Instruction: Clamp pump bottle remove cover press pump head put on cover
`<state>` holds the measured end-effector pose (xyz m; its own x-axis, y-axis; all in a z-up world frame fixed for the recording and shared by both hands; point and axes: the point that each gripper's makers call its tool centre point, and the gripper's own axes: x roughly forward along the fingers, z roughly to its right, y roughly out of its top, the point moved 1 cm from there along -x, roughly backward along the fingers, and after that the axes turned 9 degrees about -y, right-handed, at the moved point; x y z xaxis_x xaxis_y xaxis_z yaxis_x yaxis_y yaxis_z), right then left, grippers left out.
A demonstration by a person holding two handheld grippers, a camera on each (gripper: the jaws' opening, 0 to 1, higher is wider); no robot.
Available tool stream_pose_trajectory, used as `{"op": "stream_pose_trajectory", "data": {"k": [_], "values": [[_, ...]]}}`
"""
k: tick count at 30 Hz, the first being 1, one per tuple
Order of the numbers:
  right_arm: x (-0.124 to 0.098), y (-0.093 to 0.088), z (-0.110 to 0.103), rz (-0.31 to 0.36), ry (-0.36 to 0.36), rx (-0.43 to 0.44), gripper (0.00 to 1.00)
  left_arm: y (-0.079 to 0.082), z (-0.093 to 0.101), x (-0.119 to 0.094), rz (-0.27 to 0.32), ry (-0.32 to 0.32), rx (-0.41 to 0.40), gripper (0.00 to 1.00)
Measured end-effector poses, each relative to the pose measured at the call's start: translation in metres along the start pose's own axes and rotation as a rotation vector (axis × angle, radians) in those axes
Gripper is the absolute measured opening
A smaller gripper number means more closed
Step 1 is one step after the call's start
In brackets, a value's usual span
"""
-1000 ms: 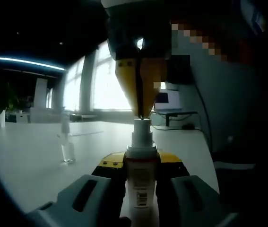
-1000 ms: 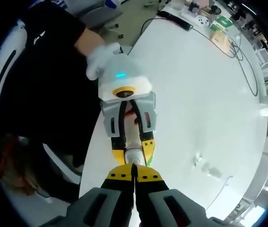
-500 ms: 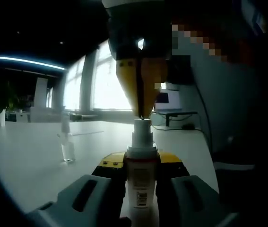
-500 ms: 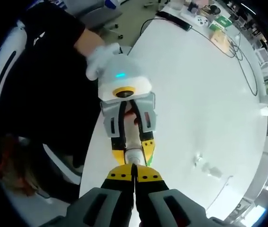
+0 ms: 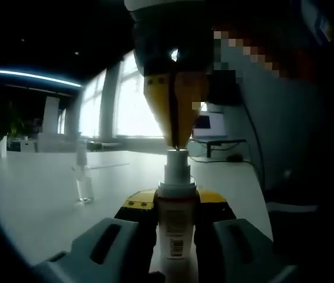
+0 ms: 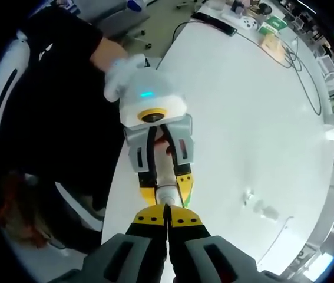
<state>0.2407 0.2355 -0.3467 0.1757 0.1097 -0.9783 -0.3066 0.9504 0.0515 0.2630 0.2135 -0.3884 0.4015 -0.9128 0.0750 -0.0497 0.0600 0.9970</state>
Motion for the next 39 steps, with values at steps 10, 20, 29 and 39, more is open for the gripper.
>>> {"op": "stream_pose_trajectory", "data": {"k": [10, 20, 29, 39], "values": [[0.0058, 0.0, -0.0014, -0.015, -0.002, 0.047, 0.0, -0.0002, 0.0009, 0.0003, 0.0, 0.001, 0.001, 0.14], [0.0, -0.0004, 0.0002, -0.009, -0.01, 0.019, 0.0, -0.0004, 0.001, 0.0002, 0.0, 0.001, 0.003, 0.14], [-0.0005, -0.0001, 0.0006, -0.002, -0.004, 0.027, 0.0, -0.0005, 0.0008, -0.0001, 0.0, 0.0, 0.003, 0.14], [-0.001, -0.0002, 0.0005, 0.002, -0.014, 0.027, 0.0, -0.0006, 0.0003, -0.0003, -0.002, 0.001, 0.004, 0.14]]}}
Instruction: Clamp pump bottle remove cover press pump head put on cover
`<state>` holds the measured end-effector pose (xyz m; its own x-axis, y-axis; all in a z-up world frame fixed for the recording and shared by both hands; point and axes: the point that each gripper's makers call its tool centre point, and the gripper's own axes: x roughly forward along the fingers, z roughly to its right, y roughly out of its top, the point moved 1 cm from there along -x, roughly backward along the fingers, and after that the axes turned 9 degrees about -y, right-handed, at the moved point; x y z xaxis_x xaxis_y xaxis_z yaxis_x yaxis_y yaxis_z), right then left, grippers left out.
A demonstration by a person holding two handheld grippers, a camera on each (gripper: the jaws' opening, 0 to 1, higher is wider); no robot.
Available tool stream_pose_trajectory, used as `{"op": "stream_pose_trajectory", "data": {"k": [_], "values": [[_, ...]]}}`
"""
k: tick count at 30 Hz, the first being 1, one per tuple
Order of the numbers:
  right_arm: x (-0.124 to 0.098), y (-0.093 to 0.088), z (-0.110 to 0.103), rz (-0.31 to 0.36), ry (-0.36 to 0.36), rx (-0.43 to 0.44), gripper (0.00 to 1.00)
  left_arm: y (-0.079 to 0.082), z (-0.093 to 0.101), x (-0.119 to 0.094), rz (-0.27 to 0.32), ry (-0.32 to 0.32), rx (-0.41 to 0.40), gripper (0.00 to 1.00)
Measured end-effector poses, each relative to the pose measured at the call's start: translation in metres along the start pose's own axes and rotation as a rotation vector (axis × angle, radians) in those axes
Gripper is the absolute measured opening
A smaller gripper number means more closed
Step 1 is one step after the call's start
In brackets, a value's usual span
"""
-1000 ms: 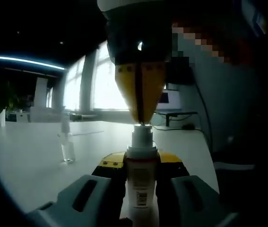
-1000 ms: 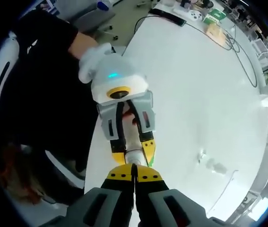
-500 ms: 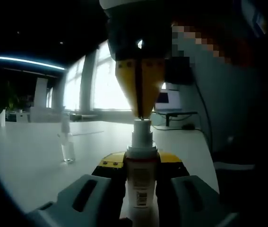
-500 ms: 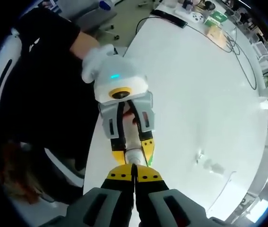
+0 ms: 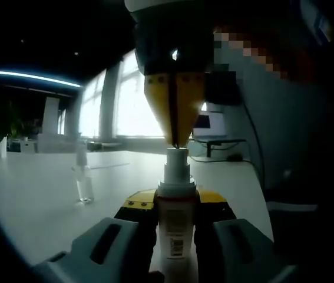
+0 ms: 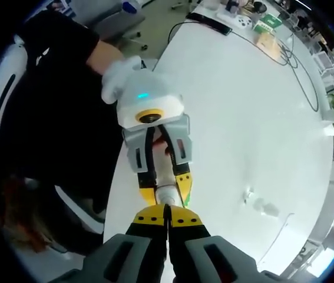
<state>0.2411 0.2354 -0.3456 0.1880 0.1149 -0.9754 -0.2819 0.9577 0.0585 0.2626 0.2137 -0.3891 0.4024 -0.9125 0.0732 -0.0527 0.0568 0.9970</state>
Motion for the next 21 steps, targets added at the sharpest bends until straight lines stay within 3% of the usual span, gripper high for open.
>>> {"op": "stream_pose_trajectory", "data": {"k": [21], "values": [[-0.0005, 0.0, -0.0003, -0.003, -0.003, -0.004, 0.0, -0.0001, -0.0002, 0.0001, 0.0, -0.001, 0.001, 0.14]]}}
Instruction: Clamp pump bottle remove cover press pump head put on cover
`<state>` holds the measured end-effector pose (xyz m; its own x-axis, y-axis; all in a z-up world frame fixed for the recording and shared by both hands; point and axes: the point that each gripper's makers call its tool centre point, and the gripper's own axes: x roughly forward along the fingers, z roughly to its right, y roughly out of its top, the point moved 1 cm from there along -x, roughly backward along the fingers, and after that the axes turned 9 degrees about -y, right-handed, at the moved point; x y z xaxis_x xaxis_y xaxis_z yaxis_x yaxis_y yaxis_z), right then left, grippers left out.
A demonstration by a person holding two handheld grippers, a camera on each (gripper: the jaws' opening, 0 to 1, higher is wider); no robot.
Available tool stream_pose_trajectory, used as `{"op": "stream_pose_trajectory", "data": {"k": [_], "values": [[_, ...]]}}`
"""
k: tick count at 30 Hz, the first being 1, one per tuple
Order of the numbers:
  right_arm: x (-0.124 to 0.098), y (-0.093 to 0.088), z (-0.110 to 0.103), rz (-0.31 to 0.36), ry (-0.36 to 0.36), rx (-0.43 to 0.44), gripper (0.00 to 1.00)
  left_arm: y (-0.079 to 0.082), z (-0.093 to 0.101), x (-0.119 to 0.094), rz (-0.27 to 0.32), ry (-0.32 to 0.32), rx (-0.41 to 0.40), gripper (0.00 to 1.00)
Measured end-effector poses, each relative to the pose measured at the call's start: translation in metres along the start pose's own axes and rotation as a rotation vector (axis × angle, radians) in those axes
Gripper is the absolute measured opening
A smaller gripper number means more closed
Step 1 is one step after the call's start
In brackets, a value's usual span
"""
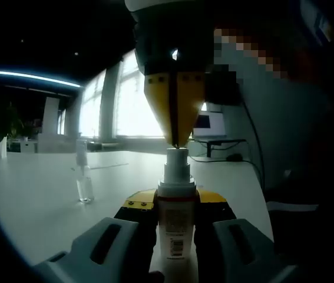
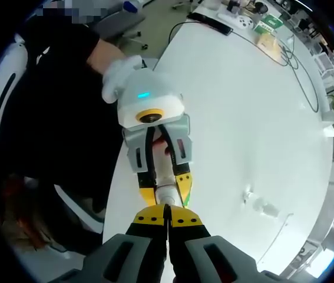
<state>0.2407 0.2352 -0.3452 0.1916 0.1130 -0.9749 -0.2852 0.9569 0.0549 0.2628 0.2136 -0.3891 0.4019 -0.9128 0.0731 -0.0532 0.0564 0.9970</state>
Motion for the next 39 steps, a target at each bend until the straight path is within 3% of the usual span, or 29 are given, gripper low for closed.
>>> {"op": "stream_pose_trajectory", "data": {"k": [15, 39], "values": [[0.0073, 0.0005, -0.0018, -0.01, -0.002, 0.011, 0.0, 0.0, 0.0012, 0.0001, 0.0, 0.001, 0.0, 0.14], [0.0002, -0.0002, 0.0001, 0.007, 0.003, 0.02, 0.0, -0.0001, 0.0003, -0.0005, 0.001, -0.001, -0.001, 0.14]]}}
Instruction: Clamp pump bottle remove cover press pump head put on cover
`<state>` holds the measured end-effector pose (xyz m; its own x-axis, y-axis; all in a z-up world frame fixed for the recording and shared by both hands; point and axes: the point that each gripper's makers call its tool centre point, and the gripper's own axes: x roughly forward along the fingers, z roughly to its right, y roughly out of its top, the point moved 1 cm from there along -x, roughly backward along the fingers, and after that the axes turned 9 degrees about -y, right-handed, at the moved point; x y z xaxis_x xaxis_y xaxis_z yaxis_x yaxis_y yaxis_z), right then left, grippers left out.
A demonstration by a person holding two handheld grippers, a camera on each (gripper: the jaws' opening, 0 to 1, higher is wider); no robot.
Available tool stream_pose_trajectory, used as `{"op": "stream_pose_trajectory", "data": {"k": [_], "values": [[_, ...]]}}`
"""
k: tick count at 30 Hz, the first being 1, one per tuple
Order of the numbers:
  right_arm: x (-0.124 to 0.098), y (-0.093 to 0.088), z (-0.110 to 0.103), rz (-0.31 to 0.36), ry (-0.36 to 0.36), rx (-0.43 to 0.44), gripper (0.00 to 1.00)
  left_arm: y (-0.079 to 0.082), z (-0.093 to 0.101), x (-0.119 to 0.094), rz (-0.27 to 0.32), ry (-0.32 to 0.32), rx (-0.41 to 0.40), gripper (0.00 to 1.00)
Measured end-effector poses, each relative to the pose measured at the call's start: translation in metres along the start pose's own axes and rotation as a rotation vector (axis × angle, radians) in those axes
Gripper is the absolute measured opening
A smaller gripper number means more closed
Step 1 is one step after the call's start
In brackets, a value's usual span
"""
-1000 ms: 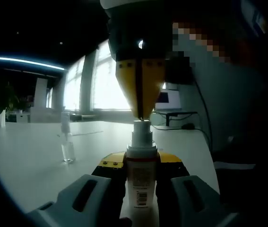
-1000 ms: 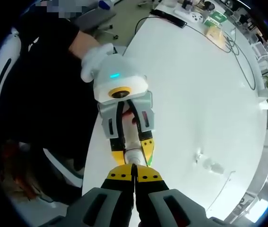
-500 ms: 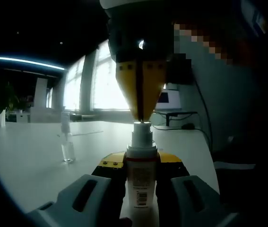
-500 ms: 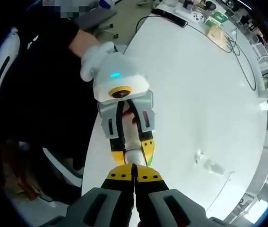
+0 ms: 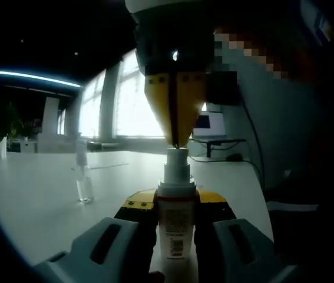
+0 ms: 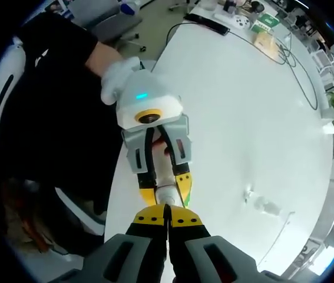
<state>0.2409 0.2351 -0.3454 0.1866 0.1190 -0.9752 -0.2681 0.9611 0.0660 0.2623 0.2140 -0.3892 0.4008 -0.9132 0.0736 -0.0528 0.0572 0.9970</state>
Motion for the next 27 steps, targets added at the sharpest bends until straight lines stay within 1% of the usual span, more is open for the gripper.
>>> {"op": "stream_pose_trajectory", "data": {"k": [27], "values": [[0.0002, 0.0003, -0.0002, -0.005, 0.0, -0.008, 0.0, -0.0001, 0.0006, 0.0002, 0.0, 0.001, 0.0, 0.14]]}}
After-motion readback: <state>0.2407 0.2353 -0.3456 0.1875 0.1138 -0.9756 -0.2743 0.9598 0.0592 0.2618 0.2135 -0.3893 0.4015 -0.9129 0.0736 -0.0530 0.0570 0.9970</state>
